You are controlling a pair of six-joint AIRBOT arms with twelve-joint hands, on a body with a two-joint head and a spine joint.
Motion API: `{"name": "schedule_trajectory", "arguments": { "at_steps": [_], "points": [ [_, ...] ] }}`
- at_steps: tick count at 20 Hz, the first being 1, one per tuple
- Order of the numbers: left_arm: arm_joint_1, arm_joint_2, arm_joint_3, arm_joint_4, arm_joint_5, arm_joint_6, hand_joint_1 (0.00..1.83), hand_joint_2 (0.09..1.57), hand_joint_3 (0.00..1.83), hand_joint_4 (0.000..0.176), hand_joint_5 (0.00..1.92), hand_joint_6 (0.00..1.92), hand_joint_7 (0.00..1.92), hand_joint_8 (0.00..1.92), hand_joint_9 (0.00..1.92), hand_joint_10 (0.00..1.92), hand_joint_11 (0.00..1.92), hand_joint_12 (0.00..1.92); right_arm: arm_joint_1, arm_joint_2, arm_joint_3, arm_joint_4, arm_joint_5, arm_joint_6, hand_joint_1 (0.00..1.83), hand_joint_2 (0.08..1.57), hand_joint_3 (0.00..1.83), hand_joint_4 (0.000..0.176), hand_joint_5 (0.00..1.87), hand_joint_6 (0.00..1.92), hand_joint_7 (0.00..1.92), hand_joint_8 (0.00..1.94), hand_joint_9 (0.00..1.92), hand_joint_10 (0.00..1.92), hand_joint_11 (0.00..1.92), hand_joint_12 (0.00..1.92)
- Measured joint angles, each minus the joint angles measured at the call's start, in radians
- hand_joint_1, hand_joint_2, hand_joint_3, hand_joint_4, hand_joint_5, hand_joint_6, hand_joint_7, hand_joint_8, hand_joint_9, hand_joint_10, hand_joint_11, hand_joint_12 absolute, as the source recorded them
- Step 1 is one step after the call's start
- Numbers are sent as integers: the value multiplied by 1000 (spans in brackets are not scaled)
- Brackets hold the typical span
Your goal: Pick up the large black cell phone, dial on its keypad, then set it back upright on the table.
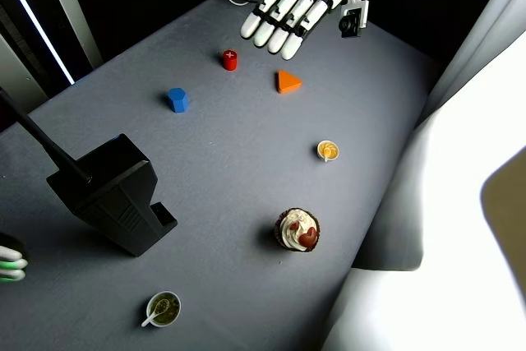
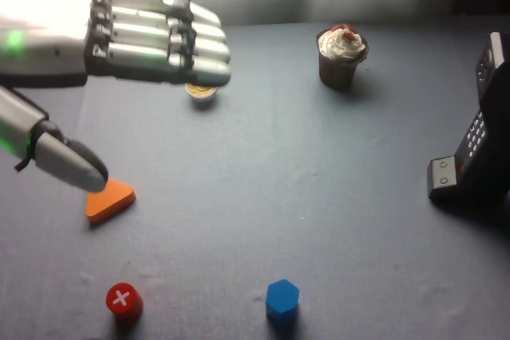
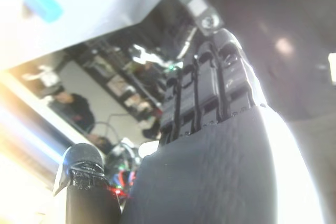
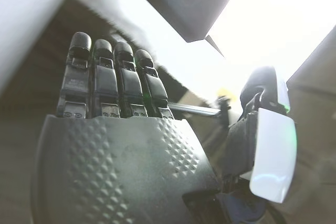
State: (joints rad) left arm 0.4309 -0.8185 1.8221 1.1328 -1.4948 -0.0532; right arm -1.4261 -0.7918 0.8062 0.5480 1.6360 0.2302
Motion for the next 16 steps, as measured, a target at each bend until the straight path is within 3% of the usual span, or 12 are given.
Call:
{"name": "schedule_trajectory", "arguments": {
  "at_steps": [4,6,9,12,15,16],
  "points": [
    [0,0,0,13,-2,0,0,1054,0,0,115,0,135,0,113,0,0,304,32,-22,33,-55,-18,-2,451,921,1,0,65,3,77,2,71,1,0,360],
    [0,0,0,8,-2,0,0,1057,1,0,126,2,150,3,123,3,0,329,76,-37,64,-38,-47,-16,457,964,12,0,35,1,40,2,41,1,0,248],
    [0,1,0,9,-2,0,0,1066,2,0,89,0,126,0,97,0,0,224,117,-58,100,1,-66,-55,613,983,4,0,33,12,21,6,21,4,0,158],
    [0,1,0,9,-5,0,0,1059,0,0,133,6,161,4,142,7,0,354,146,-65,123,-16,-89,-60,767,1000,5,0,92,17,36,7,28,4,0,140],
    [0,1,2,10,-11,0,0,1068,2,0,138,3,157,1,132,1,0,324,187,-75,147,-10,-124,-71,765,1006,5,0,81,4,29,1,15,0,0,112],
    [0,1,2,10,-11,0,0,1066,1,0,142,3,163,2,141,3,0,351,203,-76,153,-11,-141,-72,746,1012,0,0,90,1,47,1,37,0,0,191]
  ]
}}
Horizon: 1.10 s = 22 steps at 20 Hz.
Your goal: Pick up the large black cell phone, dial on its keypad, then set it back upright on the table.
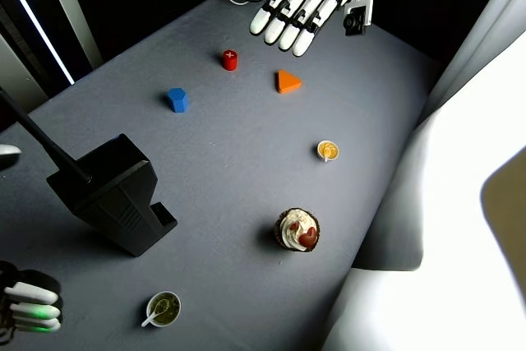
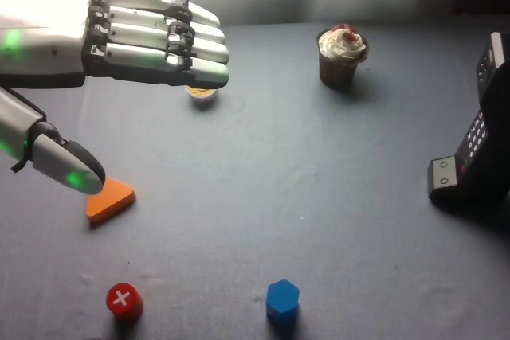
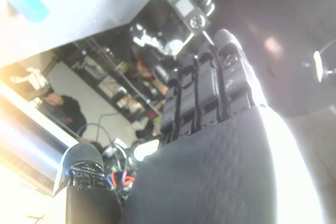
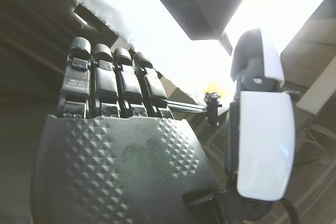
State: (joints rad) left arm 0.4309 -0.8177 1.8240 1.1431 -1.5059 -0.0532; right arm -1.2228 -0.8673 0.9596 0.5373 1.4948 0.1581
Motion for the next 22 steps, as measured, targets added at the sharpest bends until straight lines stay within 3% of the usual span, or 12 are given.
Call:
{"name": "schedule_trajectory", "arguments": {
  "at_steps": [4,5,9,14,16,17,22],
  "points": [
    [0,0,0,0,-2,0,0,1070,1,0,127,3,145,4,120,4,0,304,75,-7,18,5,-50,-22,791,1003,0,0,92,3,53,3,42,3,0,201],
    [0,0,0,0,-3,0,0,1070,0,0,129,3,152,5,127,6,0,308,97,-10,19,6,-65,-31,735,1036,6,0,41,0,11,0,7,0,0,132],
    [-1,0,2,1,-6,0,2,1066,0,0,107,2,148,1,112,2,0,253,145,-12,26,-27,-110,-49,776,1005,0,0,61,0,37,0,42,1,0,270],
    [-2,0,2,2,-6,0,0,1078,1,0,131,4,149,4,129,5,0,322,205,-20,26,-56,-142,-78,785,1003,0,0,4,1,0,0,3,1,0,157],
    [-2,0,2,3,-7,0,0,1078,0,0,108,5,127,4,106,5,0,257,230,-27,26,-65,-158,-92,800,993,0,0,0,0,0,0,12,4,0,159],
    [-2,0,2,5,-8,0,13,1084,2,0,128,7,146,6,115,5,0,269,244,-29,26,-66,-162,-101,914,967,0,0,14,5,0,0,14,3,0,116],
    [-3,0,2,5,-8,0,0,1081,0,0,109,5,133,5,108,5,0,277,278,-43,33,-89,-175,-112,898,990,1,0,15,4,0,0,8,3,19,18]
  ]
}}
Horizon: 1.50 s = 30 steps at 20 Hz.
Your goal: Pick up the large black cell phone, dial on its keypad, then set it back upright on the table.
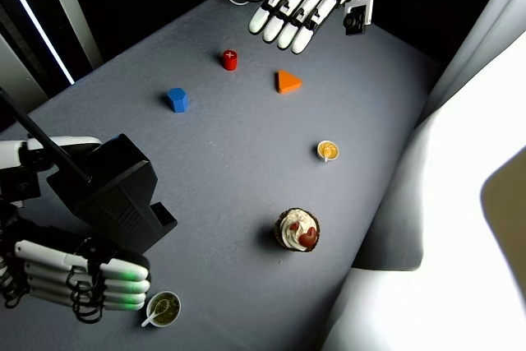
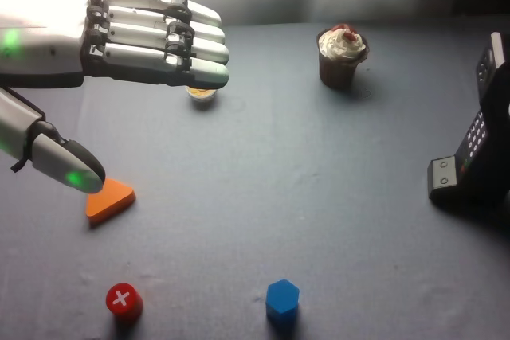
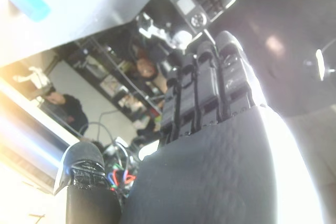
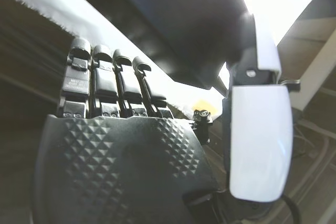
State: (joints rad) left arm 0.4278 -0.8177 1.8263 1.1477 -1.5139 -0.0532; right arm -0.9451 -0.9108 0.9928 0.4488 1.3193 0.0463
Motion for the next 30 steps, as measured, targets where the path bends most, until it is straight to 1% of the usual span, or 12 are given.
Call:
{"name": "schedule_trajectory", "arguments": {
  "at_steps": [3,4,7,9,10,11,12,13,14,26,29,30],
  "points": [
    [0,0,0,0,-2,0,9,1076,0,0,111,1,130,0,102,0,0,263,11,-12,11,-17,-2,-8,875,1027,13,0,36,8,33,10,34,9,46,36],
    [0,0,3,2,-2,0,20,1079,0,0,120,1,140,1,116,3,0,343,23,-18,15,-17,-8,-9,908,1076,0,0,152,3,163,4,175,10,14,398],
    [-1,0,3,2,-2,0,0,1094,3,0,108,0,128,1,100,1,0,305,40,-21,23,-21,-12,-16,1053,1107,0,0,416,21,443,21,424,30,26,920],
    [-1,0,3,3,-2,0,0,1097,3,0,106,1,126,0,101,1,0,321,44,-23,28,-21,-10,-15,1098,1118,1,0,475,14,521,15,518,32,77,1037],
    [-1,0,3,2,-2,0,0,1100,1,0,96,0,114,1,95,0,0,316,44,-23,29,-25,-8,-14,1244,1134,0,0,677,24,788,31,882,100,524,1030],
    [-1,0,3,3,-2,0,0,1101,1,0,89,1,106,1,87,1,0,281,44,-23,29,-25,-7,-12,1521,1058,73,0,745,10,872,17,880,956,681,992],
    [-1,0,3,3,-2,0,2,1102,1,0,105,5,121,5,99,5,0,301,50,-23,29,-26,-7,-6,1488,1105,0,0,799,868,884,730,990,964,908,1377],
    [-1,0,3,3,-2,0,2,1099,0,0,98,1,117,1,88,3,0,256,51,-22,29,-30,3,0,1395,1136,9,0,890,829,852,1117,918,1279,917,1269],
    [-2,0,3,3,-3,0,25,1093,0,0,104,2,118,1,84,2,0,221,58,-21,31,-35,13,-21,1381,1134,0,0,954,745,892,1155,905,1326,969,1224],
    [-43,-2,3,58,-28,-2,21,1104,0,0,114,0,132,0,106,2,0,254,155,-21,70,-27,-56,-26,1364,1160,2,0,947,842,799,1254,834,1442,854,1355],
    [-43,-6,7,67,-21,-22,0,1106,1,0,105,3,113,3,90,4,0,221,185,-22,105,-64,-93,-21,1476,1147,2,0,993,689,794,1229,806,1314,777,1686],
    [-42,-9,7,65,-11,-49,0,1109,1,0,111,3,122,4,98,5,0,251,189,-23,117,-82,-98,-15,1387,1156,2,0,971,776,800,1273,818,1411,793,1488]
  ]
}}
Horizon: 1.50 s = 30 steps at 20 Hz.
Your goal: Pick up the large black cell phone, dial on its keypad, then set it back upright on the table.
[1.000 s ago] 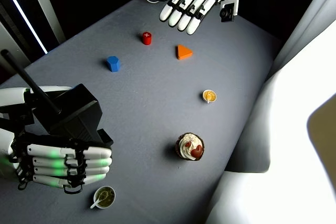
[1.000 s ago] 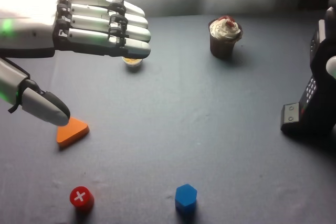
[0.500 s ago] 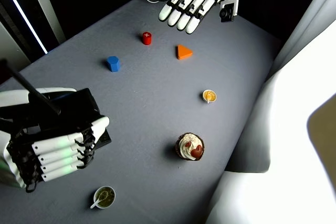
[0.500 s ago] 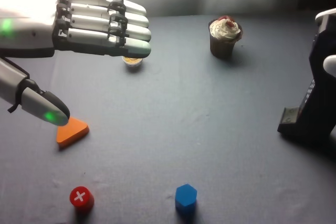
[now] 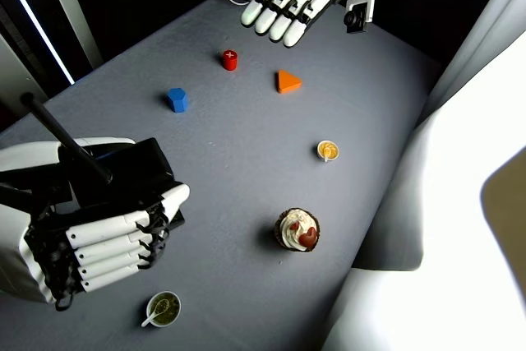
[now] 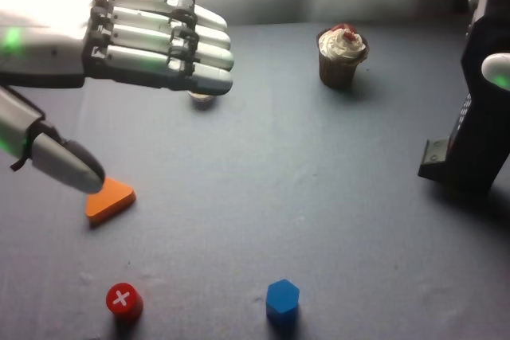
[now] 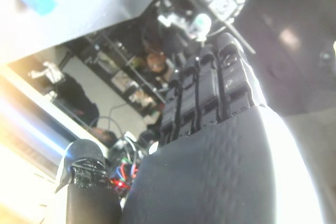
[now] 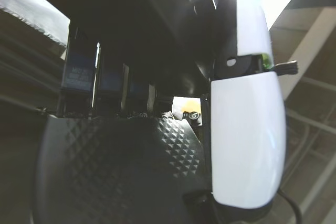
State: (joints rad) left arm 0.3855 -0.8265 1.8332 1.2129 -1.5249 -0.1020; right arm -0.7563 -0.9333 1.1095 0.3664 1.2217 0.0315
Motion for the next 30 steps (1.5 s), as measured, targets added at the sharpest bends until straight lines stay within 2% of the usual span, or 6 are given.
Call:
{"name": "schedule_trajectory", "arguments": {
  "at_steps": [9,18,19,20,21,30],
  "points": [
    [-9,-15,-15,-16,119,-64,0,1163,0,0,152,0,159,0,110,2,0,156,20,-17,93,-89,-64,90,1479,1154,0,0,958,737,801,1235,780,1337,777,1696],
    [-8,-32,-34,-20,193,-109,595,1341,6,46,273,2,387,7,439,49,20,965,221,-68,140,-180,-132,96,1387,1151,5,0,968,787,819,1221,827,1409,805,1436],
    [-13,-36,-35,-14,210,-110,850,1341,5,103,284,3,653,74,575,813,160,1348,235,-71,140,-197,-136,97,1374,1130,2,0,1008,817,882,1078,858,1369,827,1327],
    [-26,-40,-41,-9,248,-107,1221,1364,2,120,195,4,516,1684,459,1719,278,1874,250,-75,140,-222,-154,96,1373,1118,0,0,1038,783,914,1031,874,1343,834,1296],
    [-29,-42,-41,-8,261,-101,1235,1356,0,114,175,7,531,1686,516,1881,509,1912,256,-78,140,-227,-163,97,1374,1114,0,0,1050,773,928,1016,871,1332,827,1292],
    [-39,-51,-112,-32,392,-50,1449,1306,1,136,24,0,575,1741,517,1694,3,1844,319,-79,108,-294,-241,87,1485,1114,0,0,1011,696,908,1011,888,1201,821,1637]
  ]
}}
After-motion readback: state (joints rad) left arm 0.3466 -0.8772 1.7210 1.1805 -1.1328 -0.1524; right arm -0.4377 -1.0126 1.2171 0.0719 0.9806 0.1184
